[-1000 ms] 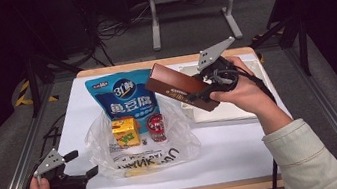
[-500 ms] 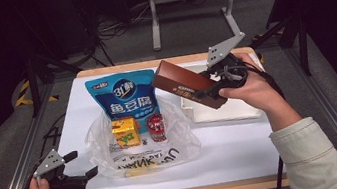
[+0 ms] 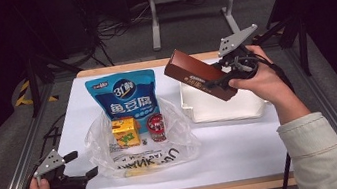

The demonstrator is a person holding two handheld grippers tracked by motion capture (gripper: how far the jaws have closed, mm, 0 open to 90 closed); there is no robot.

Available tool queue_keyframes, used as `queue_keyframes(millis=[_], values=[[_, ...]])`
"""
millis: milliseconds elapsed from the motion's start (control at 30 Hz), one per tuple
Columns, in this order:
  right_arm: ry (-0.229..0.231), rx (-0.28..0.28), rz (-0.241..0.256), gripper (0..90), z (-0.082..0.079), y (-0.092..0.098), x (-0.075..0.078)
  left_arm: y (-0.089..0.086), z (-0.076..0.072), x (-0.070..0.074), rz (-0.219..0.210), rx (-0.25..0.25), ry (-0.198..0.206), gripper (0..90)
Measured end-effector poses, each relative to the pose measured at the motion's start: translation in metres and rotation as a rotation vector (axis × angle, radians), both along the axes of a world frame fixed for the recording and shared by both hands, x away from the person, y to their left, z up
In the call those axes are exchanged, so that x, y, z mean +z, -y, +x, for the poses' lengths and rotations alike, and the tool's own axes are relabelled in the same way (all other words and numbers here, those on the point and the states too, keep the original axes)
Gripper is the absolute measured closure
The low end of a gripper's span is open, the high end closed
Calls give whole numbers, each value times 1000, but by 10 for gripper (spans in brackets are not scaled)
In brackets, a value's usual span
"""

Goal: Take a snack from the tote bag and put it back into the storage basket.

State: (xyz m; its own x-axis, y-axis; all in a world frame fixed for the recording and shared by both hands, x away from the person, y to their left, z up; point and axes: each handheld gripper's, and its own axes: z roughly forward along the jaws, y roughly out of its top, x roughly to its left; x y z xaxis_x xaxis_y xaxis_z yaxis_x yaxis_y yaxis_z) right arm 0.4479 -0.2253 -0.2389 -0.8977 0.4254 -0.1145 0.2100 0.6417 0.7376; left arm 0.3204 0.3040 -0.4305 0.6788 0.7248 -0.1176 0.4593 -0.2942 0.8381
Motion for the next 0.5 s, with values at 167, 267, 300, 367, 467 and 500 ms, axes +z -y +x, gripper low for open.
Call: queue_keyframes(millis=[167,267,300,367,467,500], values=[[-1,-15,-19,423,9,6,-3,0,-2,0,4,-7,-6,20],[-7,-20,-21,422,14,9,-6,0,-3,-1,5,-8,-3,20],[-7,-20,-21,422,14,9,-6,0,-4,-1,8,-11,-3,20],[-8,-27,-23,422,18,11,-8,-1,-6,-1,7,-14,-2,20],[-14,-37,-24,422,25,15,-11,-1,-8,-2,6,-18,-4,19],[-15,-39,-25,422,27,16,-12,-2,-8,-2,9,-18,-7,19]])
